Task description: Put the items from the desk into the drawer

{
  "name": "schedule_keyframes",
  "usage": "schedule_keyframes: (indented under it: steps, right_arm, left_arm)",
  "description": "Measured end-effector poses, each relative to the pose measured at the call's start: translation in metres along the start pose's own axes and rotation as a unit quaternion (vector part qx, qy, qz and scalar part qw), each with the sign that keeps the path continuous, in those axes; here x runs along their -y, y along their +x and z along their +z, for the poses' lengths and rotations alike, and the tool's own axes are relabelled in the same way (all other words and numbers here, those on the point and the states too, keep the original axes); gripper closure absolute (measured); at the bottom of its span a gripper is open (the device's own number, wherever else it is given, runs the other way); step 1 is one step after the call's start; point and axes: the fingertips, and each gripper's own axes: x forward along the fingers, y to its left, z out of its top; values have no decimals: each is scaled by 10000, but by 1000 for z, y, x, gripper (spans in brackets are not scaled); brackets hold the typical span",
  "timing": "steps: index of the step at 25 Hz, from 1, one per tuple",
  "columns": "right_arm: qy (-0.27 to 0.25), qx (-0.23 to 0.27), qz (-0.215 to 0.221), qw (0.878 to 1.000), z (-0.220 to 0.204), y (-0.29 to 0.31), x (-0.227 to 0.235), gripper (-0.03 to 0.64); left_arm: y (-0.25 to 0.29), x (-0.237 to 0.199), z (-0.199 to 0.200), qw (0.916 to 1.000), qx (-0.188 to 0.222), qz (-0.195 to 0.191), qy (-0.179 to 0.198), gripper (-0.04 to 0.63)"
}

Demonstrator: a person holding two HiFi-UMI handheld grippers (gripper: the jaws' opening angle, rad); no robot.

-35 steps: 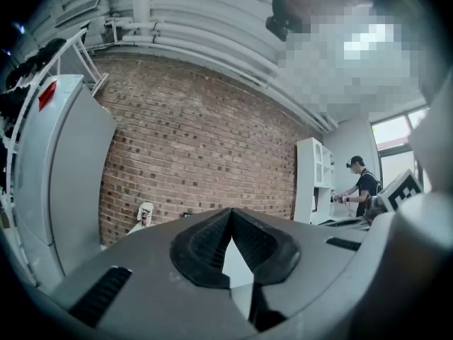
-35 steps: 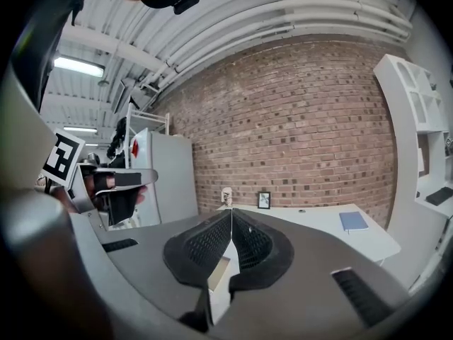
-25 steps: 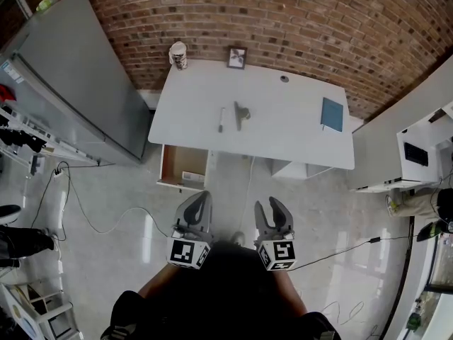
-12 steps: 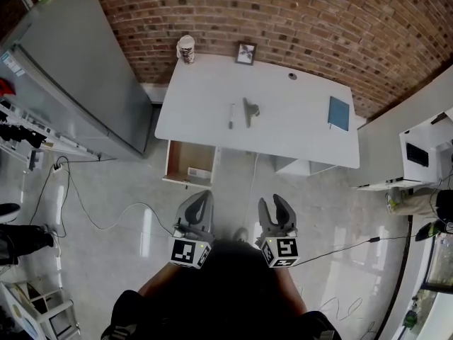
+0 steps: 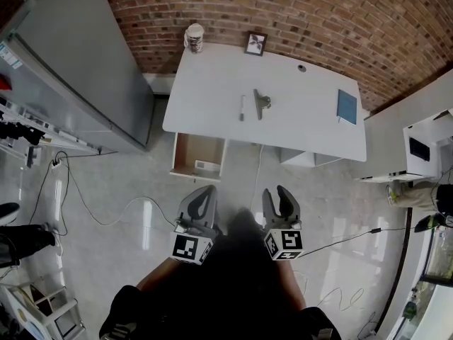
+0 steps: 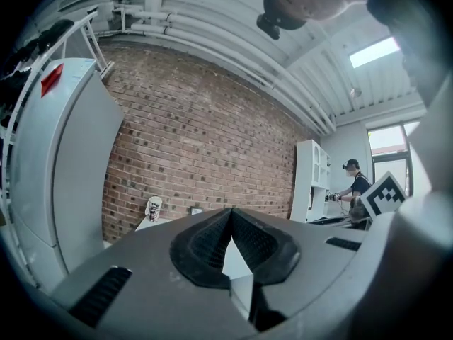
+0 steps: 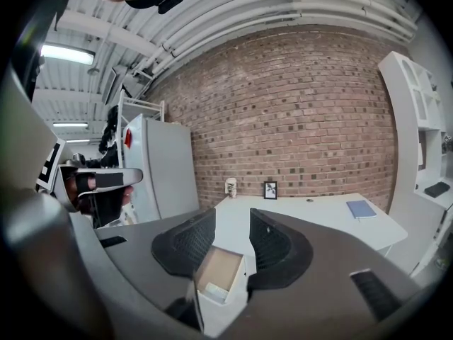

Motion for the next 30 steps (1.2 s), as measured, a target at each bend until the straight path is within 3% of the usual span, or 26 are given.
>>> schedule_keyframes:
  steps: [12, 23, 30]
  right_arm:
    - [103, -167, 113, 9997, -5, 54, 19, 482]
    - [116, -467, 214, 9986, 9, 150, 97, 482]
    - [160, -792, 617, 9948, 1, 210, 140, 482]
  left_arm:
    - [34, -25, -5, 9997, -63, 217, -66, 594]
    - [144, -37, 6, 9992, -160, 370, -36, 594]
    - [213, -30, 8, 9978, -265, 600, -41, 594]
